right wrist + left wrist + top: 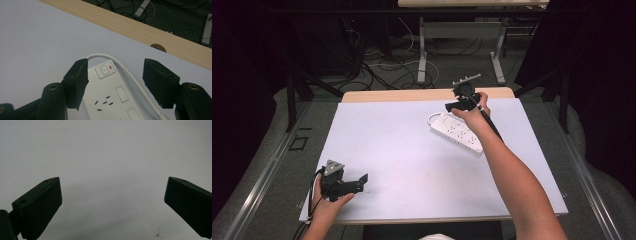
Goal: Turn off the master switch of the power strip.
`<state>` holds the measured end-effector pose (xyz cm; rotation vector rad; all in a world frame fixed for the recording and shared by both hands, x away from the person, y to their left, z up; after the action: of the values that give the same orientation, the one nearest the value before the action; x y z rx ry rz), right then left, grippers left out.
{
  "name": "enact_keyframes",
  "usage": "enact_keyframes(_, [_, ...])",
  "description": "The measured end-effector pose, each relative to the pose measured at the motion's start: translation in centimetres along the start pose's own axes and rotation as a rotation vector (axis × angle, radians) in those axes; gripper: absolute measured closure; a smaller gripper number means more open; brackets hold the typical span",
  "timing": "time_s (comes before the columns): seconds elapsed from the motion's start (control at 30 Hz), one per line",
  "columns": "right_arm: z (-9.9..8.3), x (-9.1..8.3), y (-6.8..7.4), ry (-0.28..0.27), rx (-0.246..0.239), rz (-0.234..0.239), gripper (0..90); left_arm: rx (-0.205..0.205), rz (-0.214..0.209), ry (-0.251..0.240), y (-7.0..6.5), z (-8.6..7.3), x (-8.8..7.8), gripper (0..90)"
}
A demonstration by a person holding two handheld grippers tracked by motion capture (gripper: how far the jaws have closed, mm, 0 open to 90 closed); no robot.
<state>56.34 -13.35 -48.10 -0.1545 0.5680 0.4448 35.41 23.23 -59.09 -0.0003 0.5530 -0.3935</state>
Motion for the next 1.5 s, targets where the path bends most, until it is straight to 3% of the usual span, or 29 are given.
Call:
enact_keyframes(0.3, [-0.1, 1.2, -1.5, -0.005, 0.015, -0.011, 37.9, 0.003, -0.003, 0.002, -0.1, 0.0, 0.0, 1.5])
enact_keyframes(0.6, [-0.3, 2.6, -1.9, -0.023, 0.033, 0.008, 41.5, -0.006, -0.002, 0.005, 0.0, -0.1, 0.1, 1.6])
enact_keyframes(0.73, [-0.4, 3.2, -1.5, -0.019, 0.083, 0.026, 43.1, -0.008, 0.001, -0.001, 0.1, 0.0, 0.0, 1.6])
enact_keyframes(0.8, [-0.3, 3.6, -1.6, -0.043, 0.061, 0.033, 45.1, -0.008, 0.002, 0.002, 0.1, -0.1, 0.0, 1.7])
enact_keyframes(0.87, [-0.3, 3.8, -1.3, -0.047, 0.074, 0.038, 45.6, -0.009, 0.004, 0.000, 0.1, -0.1, 0.0, 1.8])
enact_keyframes(1.0, [-0.3, 4.5, -1.0, -0.064, 0.053, 0.049, 49.9, -0.015, 0.004, -0.001, 0.1, -0.1, -0.1, 1.8])
enact_keyframes(1.33, [-1.1, 5.7, -0.3, -0.030, 0.018, 0.065, 63.9, -0.022, 0.005, 0.001, 0.2, -0.2, -0.2, 1.8])
enact_keyframes(1.5, [-1.4, 6.2, 0.1, -0.019, -0.024, 0.069, 71.6, -0.020, 0.004, -0.001, 0.2, -0.2, -0.1, 1.9])
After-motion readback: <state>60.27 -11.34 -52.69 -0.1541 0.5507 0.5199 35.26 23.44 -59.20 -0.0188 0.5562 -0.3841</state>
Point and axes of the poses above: each handheld gripper's, and its own axes: x roughly forward along the jaws, z roughly out of its top, y roughly to its left, the point moved 7 cm from there along x, roughly forward along the jaws, and after that the axes turned 9 degrees about -y, right-handed, at the moved point
